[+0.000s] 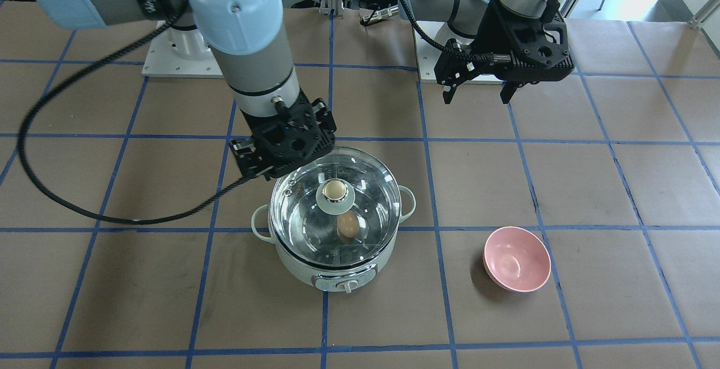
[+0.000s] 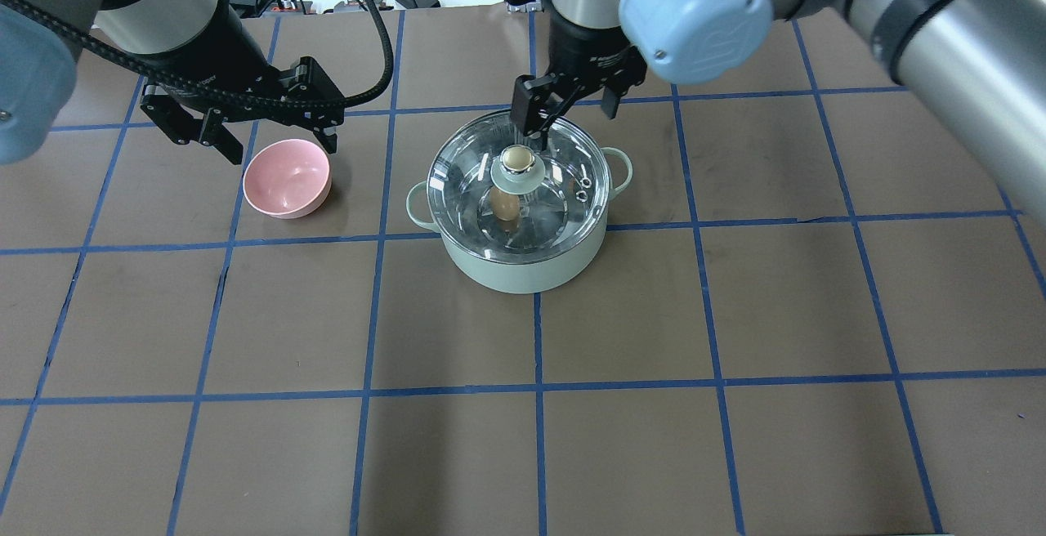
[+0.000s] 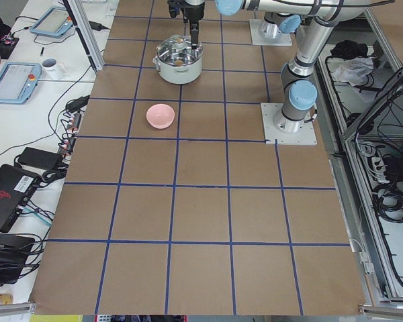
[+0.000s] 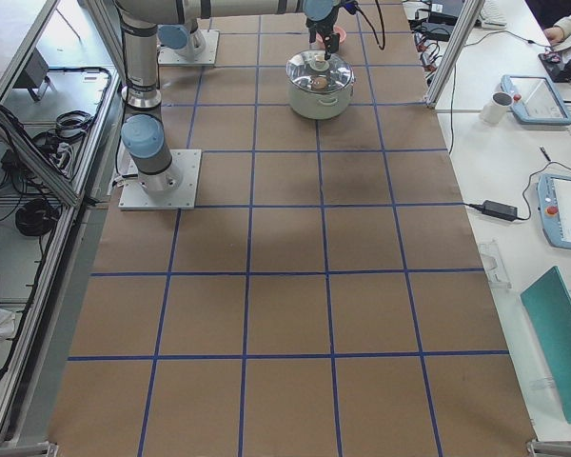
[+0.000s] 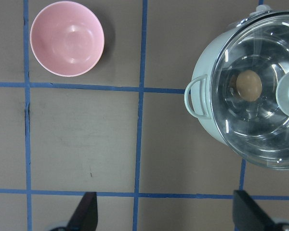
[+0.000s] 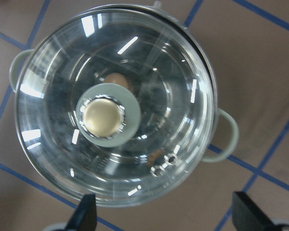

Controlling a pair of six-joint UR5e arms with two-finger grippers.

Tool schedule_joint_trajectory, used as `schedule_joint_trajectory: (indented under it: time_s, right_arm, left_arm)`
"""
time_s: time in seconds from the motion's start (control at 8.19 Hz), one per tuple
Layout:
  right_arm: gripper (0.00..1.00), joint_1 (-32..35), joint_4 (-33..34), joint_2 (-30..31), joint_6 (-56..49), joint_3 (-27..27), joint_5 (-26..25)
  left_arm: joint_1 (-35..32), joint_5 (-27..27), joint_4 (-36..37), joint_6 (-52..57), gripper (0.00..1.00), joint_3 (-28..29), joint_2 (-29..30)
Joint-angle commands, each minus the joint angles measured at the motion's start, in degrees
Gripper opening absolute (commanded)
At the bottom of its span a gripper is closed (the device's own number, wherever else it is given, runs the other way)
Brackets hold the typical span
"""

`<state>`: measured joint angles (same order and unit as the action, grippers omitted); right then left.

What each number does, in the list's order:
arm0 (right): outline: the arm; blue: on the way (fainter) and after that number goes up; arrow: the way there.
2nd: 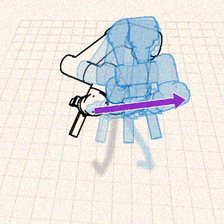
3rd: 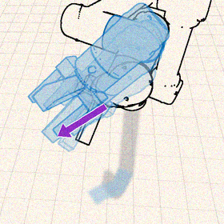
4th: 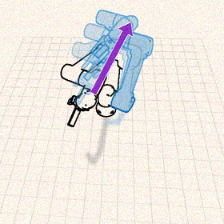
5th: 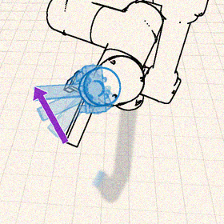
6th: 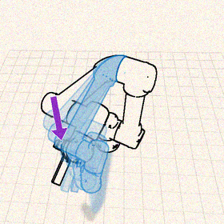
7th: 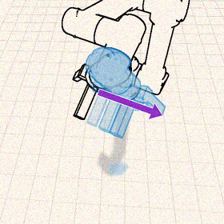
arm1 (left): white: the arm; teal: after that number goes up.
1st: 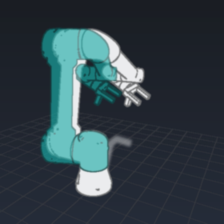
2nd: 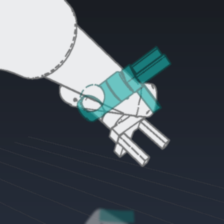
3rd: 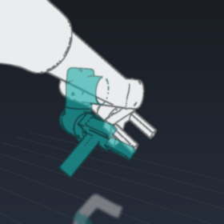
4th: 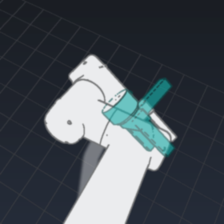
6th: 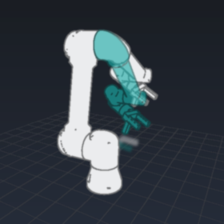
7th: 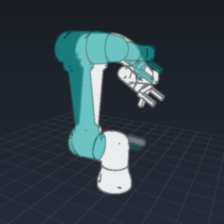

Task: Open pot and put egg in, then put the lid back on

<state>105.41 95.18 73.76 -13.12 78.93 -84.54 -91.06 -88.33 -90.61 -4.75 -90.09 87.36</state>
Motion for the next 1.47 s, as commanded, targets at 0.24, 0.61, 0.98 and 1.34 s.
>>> schedule_joint_trajectory:
  time_s: [0.24, 0.61, 0.98, 1.34]
  right_arm:
    - [1.00, -18.4, -12.7, 10.4, 0.5, 0.3, -3.6]
    - [1.00, -22.1, -14.3, 13.0, 6.0, 0.3, -7.8]
    - [1.00, -22.1, -14.1, 13.6, 5.9, 0.7, -7.6]
    - [1.00, -22.1, -14.0, 13.7, 5.6, 0.9, -7.7]
  left_arm:
    - [0.0, 0.0, 0.0, 0.0, 1.00, 0.0, 0.0]
    - [0.0, 0.0, 0.0, 0.0, 1.00, 0.0, 0.0]
    - [0.0, 0.0, 0.0, 0.0, 1.00, 0.0, 0.0]
    - [0.0, 0.0, 0.0, 0.0, 1.00, 0.0, 0.0]
